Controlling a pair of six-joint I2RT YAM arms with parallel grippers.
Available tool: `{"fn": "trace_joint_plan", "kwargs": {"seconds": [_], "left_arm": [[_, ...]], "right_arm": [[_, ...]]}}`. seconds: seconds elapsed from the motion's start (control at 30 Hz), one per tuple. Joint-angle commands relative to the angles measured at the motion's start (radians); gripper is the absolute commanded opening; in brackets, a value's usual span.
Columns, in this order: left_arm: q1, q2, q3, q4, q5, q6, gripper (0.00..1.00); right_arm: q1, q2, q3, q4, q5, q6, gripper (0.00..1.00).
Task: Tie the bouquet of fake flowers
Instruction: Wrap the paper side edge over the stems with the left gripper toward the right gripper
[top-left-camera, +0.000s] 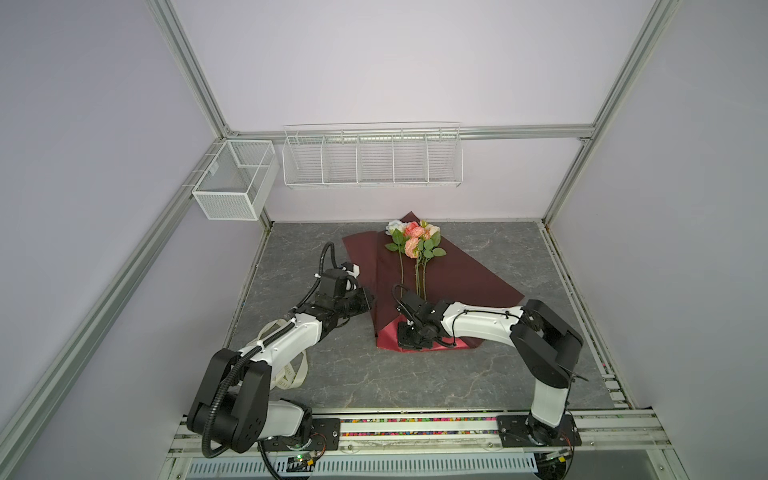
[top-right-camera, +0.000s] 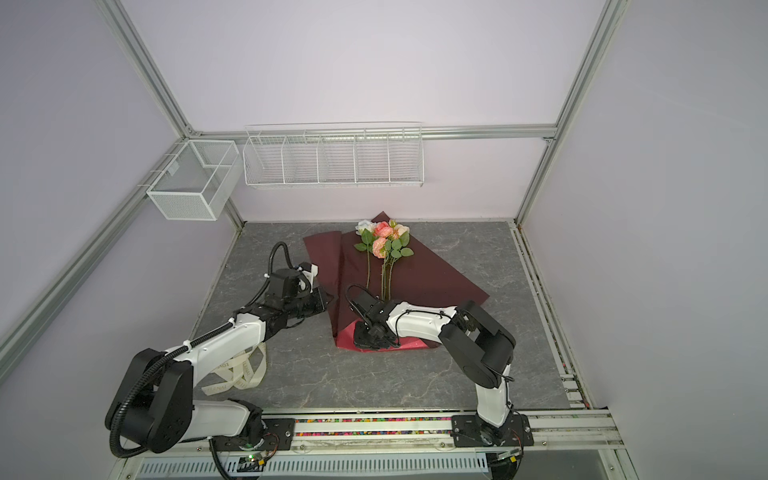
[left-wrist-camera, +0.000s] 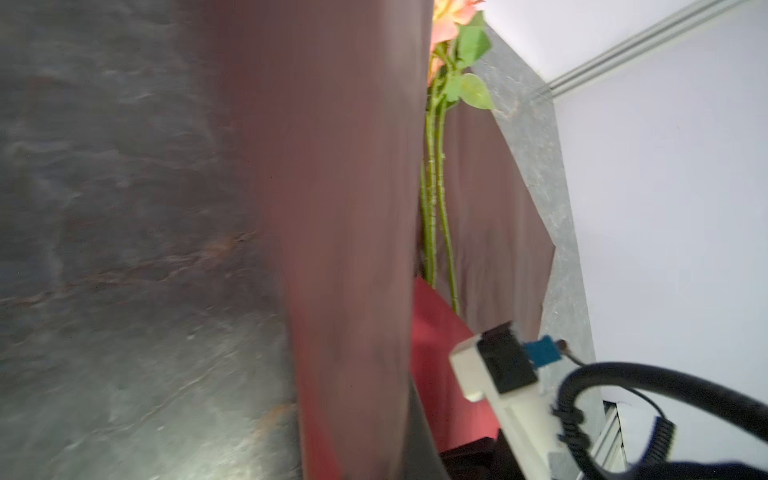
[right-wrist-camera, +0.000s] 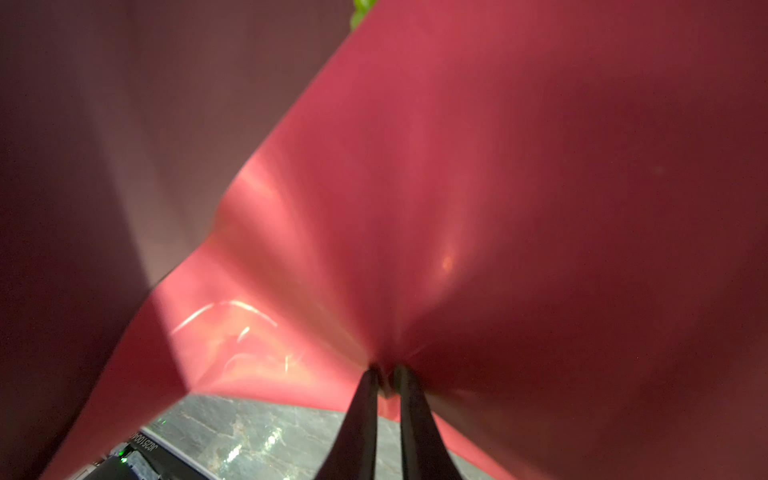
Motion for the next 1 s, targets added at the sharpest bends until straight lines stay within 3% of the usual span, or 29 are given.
{"fn": "trace_joint_plan", "kwargs": {"seconds": [0.0, 0.3, 0.97], "left_arm": [[-0.051, 0.019, 0.054, -0.054, -0.049, 0.039, 0.04], [-0.098, 0.136, 0.113, -0.050, -0.041, -0.043, 0.05], [-0.149, 0.312, 0.201, -0.037, 0.039, -0.086, 0.06]], "right_arm": [[-0.012, -0.013, -0.033, 0.027, 0.008, 0.020, 0.17], [-0.028, -0.081, -0.100, 0.140, -0.010, 0.029, 0.21], [-0.039, -0.309, -0.337, 0.455, 0.041, 0.116, 0.37]]}}
